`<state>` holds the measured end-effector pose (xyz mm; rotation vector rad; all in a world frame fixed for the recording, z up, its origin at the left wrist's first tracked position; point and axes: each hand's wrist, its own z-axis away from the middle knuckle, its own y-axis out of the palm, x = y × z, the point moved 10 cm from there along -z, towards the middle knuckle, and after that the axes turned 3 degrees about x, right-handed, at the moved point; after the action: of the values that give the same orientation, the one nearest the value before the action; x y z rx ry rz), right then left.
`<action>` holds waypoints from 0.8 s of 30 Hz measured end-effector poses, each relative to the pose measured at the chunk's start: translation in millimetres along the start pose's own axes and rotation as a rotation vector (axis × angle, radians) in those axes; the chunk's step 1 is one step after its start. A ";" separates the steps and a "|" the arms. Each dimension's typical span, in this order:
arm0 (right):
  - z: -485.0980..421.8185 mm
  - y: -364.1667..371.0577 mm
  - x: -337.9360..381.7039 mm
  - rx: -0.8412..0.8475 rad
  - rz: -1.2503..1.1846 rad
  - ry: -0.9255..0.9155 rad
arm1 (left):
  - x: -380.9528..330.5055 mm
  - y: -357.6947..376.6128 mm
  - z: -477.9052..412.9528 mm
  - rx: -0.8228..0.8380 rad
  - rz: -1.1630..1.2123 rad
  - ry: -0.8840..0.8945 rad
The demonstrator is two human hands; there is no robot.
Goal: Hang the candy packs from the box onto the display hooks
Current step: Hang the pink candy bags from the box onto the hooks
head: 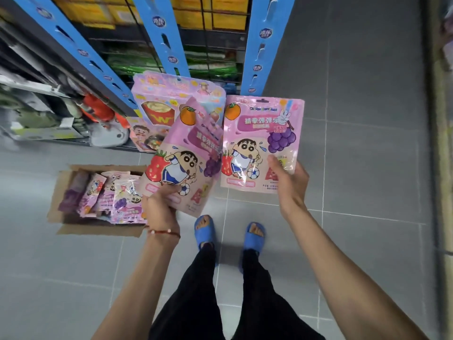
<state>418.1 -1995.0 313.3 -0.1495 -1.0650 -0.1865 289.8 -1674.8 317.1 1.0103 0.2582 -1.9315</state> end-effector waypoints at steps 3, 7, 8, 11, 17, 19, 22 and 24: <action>-14.8 -1.9 8.7 0.049 0.016 0.003 | 1.5 7.7 12.2 -0.037 0.042 0.021; -28.0 -3.0 18.2 0.114 0.075 -0.060 | 6.2 7.8 25.7 -0.162 0.029 0.009; -30.4 -2.7 20.1 0.125 0.101 -0.080 | 6.4 8.4 29.4 -0.187 0.022 0.004; -38.5 2.9 22.9 0.153 0.153 -0.113 | 3.9 14.6 35.3 -0.217 0.002 0.011; -45.1 15.1 26.4 0.161 0.138 -0.153 | 4.2 11.7 31.5 -0.212 0.046 0.041; -45.5 15.1 23.4 0.157 0.127 -0.148 | 3.7 11.3 32.2 -0.214 0.069 0.046; -48.6 14.9 15.5 0.151 0.127 -0.119 | 2.9 10.2 34.1 -0.224 0.080 0.058; -51.6 14.8 10.3 0.143 0.127 -0.101 | 4.5 8.1 34.1 -0.231 0.087 0.056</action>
<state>470.3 -1992.3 297.2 -0.0981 -1.1614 0.0124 276.4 -1700.5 337.3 0.9079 0.4514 -1.7515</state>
